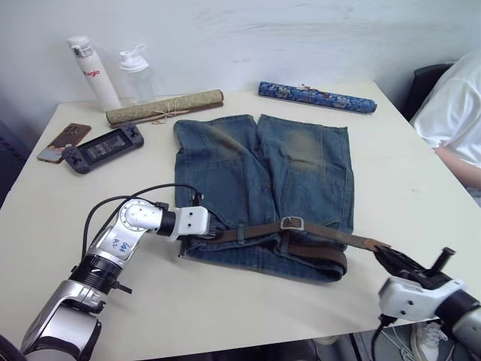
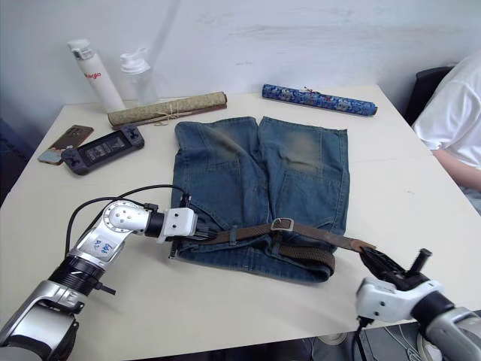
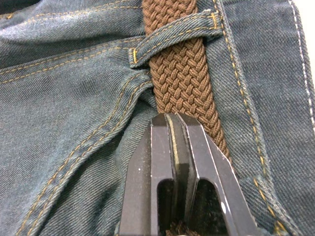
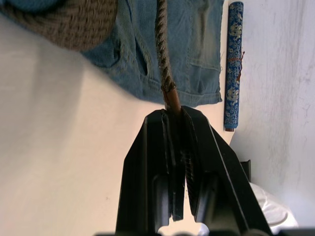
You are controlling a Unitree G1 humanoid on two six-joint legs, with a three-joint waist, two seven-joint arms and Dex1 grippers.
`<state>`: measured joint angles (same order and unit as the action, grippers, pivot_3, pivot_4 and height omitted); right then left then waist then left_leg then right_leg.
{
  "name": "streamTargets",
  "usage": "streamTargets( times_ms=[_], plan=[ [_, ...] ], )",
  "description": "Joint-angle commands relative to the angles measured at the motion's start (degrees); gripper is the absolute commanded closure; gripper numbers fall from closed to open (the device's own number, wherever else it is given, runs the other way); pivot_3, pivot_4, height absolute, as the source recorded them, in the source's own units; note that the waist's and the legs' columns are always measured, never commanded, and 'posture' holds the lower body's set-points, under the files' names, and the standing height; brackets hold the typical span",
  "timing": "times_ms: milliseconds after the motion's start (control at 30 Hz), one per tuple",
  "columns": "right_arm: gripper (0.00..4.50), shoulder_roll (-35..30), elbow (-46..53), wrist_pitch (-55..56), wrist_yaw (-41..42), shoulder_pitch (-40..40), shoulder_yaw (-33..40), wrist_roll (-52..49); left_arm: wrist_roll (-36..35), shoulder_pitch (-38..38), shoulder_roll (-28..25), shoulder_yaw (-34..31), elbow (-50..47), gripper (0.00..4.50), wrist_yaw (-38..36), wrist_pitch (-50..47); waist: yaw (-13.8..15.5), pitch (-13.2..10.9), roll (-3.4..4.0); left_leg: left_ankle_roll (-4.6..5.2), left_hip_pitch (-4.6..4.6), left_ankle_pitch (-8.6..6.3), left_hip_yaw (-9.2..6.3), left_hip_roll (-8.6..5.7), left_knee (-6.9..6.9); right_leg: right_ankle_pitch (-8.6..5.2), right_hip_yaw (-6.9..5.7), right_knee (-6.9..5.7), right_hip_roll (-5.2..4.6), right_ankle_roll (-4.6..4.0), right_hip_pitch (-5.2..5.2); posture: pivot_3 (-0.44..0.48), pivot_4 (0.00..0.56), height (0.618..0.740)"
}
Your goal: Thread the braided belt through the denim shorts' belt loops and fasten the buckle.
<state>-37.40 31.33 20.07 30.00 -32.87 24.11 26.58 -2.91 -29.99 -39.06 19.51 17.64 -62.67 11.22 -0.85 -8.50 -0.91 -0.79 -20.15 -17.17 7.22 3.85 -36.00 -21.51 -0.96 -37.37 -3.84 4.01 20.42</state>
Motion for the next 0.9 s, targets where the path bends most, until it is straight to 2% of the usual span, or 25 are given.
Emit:
streamTargets(
  times_ms=[33,300,367,433,600,633,767,900],
  plan=[
    [4.5,0.6,2.8,-4.6,2.3,0.6,-2.8,1.9,5.4,2.0,-3.2,0.4,5.7,4.48,0.0,-3.1,-0.6,0.0,0.07,0.0,0.0,0.0,0.0,0.0,0.03,-0.01,-0.01,-0.01,0.0,-0.02,0.02,0.0,0.15,0.737],
    [4.5,2.7,5.5,-14.9,4.8,4.4,-7.8,2.4,4.2,2.5,-5.9,-1.8,5.2,4.48,-0.4,-3.4,-1.0,0.0,0.05,-0.09,0.02,0.04,0.0,0.13,0.06,-0.03,-0.01,-0.04,0.17,-0.05,0.1,0.0,0.15,0.737],
    [3.65,3.3,6.4,-16.6,5.2,4.8,-8.1,1.2,4.3,2.6,-6.2,-2.2,5.7,4.5,0.1,-3.4,-1.1,0.0,0.05,-0.16,0.0,0.04,0.0,0.19,0.06,-0.04,-0.01,-0.05,0.26,-0.08,0.18,0.0,0.15,0.737],
    [3.09,3.8,7.4,-18.0,5.8,5.0,-8.6,-0.2,3.9,2.9,-6.1,-2.7,5.4,4.5,0.3,-3.8,-1.1,0.0,0.02,-0.21,0.0,0.02,0.0,0.25,0.06,-0.07,0.0,-0.05,0.32,-0.13,0.19,0.0,0.15,0.737],
    [0.68,4.0,9.1,-17.8,6.0,4.8,-8.2,-3.2,1.8,4.4,-5.5,-4.9,1.9,4.5,0.4,-5.9,-1.3,-0.1,0.07,-0.26,0.01,-0.01,0.04,0.31,0.07,-0.09,0.0,-0.07,0.35,-0.17,0.21,0.0,0.15,0.737],
    [0.33,4.0,11.2,-18.3,7.4,4.7,-8.7,-5.9,0.5,5.2,-5.1,-6.4,0.4,4.5,1.3,-6.9,-1.3,-0.1,0.05,-0.27,0.0,-0.01,0.04,0.32,0.07,-0.09,0.0,-0.07,0.36,-0.17,0.21,0.0,0.15,0.737],
    [0.33,7.7,17.3,-26.2,8.4,7.9,-13.9,-12.0,-5.0,8.6,-3.0,-12.7,-5.1,4.5,5.3,-11.0,-1.7,-0.3,-0.03,-0.3,-0.05,-0.02,0.06,0.38,0.12,-0.09,0.04,-0.08,0.38,-0.17,0.31,0.0,0.15,0.737],
    [0.33,12.7,20.2,-35.7,7.4,12.0,-21.5,-15.0,-9.9,11.9,-1.1,-17.8,-10.9,4.5,8.0,-15.5,-1.8,-0.6,-0.47,-0.46,-0.25,0.06,0.0,0.42,0.07,-0.09,0.01,-0.17,0.37,-0.17,0.55,0.0,0.15,0.737]
  ],
)
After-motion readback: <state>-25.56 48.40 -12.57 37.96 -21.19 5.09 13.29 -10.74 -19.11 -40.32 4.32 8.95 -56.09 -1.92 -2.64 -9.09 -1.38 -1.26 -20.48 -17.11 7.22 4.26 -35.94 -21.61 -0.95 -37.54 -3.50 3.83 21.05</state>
